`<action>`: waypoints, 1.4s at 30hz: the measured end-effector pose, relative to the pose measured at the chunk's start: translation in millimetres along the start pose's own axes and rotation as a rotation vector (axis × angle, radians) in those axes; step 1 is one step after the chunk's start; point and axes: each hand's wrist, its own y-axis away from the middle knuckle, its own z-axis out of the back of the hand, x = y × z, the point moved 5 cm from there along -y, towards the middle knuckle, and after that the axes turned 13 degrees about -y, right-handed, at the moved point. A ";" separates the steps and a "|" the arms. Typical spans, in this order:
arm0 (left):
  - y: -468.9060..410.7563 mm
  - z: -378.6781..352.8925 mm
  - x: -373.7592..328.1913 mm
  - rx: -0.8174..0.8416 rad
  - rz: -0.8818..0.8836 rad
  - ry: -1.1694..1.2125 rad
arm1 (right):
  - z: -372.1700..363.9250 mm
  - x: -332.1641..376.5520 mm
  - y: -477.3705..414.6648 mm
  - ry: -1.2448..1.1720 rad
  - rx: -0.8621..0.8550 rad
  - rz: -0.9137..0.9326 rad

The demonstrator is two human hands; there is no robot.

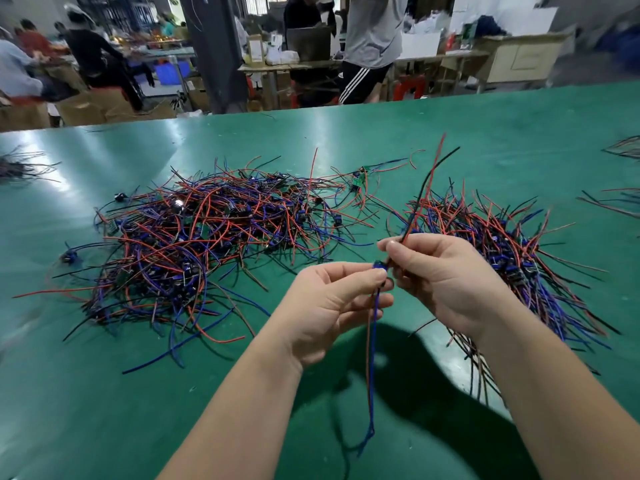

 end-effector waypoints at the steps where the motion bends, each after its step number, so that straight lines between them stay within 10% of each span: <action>1: 0.7 -0.7 0.4 0.010 0.012 -0.025 | 2.4 3.7 -0.8 0.004 -0.026 0.021; 16: 15.9 -18.0 6.2 0.375 0.046 -0.259 | 26.3 10.7 -13.3 -0.392 -0.274 0.023; 27: 0.8 21.7 -22.5 -0.144 -0.246 0.544 | -1.9 -22.6 2.3 0.021 0.144 -0.389; 37: -0.7 30.1 -20.4 -0.098 -0.340 0.760 | -2.5 -29.8 21.7 0.424 0.372 -0.625; 42: -1.1 40.4 -25.2 -0.210 -0.327 0.766 | 2.7 -18.8 8.6 0.281 0.084 -0.422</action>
